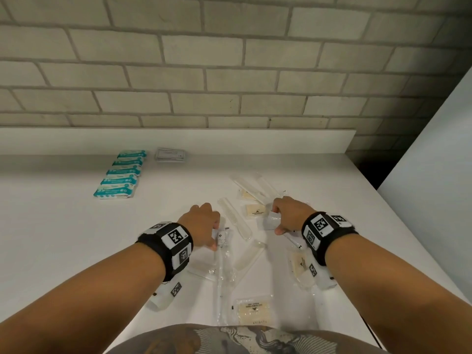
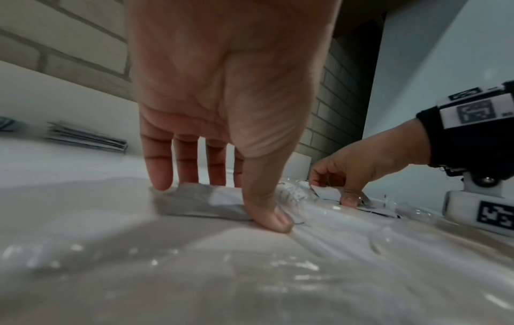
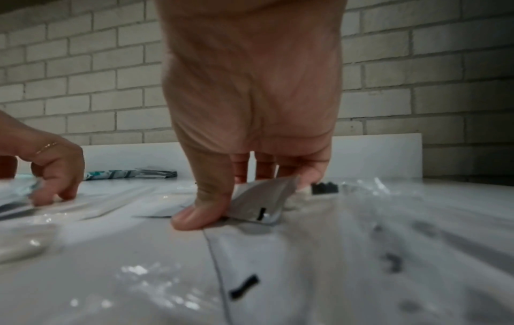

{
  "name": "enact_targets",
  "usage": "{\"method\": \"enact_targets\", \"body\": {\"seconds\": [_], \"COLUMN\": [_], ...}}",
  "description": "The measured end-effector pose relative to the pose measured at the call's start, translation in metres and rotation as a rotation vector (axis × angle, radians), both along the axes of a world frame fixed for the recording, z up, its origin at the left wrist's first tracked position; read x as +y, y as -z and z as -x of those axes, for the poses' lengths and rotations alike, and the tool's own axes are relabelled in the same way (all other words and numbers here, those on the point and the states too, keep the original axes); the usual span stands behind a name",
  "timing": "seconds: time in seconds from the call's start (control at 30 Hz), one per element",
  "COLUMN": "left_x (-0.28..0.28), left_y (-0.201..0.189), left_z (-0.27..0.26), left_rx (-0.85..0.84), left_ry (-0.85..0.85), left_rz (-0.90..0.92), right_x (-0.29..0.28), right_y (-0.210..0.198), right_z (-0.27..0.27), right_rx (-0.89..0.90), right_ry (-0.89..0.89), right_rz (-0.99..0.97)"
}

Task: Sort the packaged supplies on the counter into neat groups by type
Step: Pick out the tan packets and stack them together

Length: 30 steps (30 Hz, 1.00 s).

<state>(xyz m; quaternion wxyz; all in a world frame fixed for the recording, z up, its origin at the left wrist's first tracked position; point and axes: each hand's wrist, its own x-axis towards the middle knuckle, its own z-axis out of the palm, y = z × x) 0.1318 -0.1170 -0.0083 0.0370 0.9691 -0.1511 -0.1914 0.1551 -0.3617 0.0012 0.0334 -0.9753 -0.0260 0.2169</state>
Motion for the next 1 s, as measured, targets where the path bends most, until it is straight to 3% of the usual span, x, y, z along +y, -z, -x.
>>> {"method": "enact_targets", "body": {"seconds": [0.23,0.47,0.7,0.83,1.0], "left_x": [-0.002,-0.005,0.008,0.029,0.043], "left_y": [-0.006,-0.016,-0.014,-0.019,-0.024], "left_z": [0.002,0.006,0.004,0.006,0.026], "left_rx": [0.073,0.097,-0.003,0.017,0.247], "left_ry": [-0.037,0.020,-0.104,-0.311,-0.641], "left_rz": [-0.013,-0.073,0.025,0.300,1.100], "right_x": [0.003,-0.006,-0.010,-0.001,0.033], "right_y": [0.002,-0.002,0.018,0.007,-0.018], "right_z": [-0.009,-0.001,0.007,0.023,0.035], "right_rx": [0.040,0.153,0.166,0.046,-0.081], "right_ry": [-0.047,0.101,0.126,0.137,0.200], "right_rz": [0.126,0.301,0.297,0.247,-0.344]}}
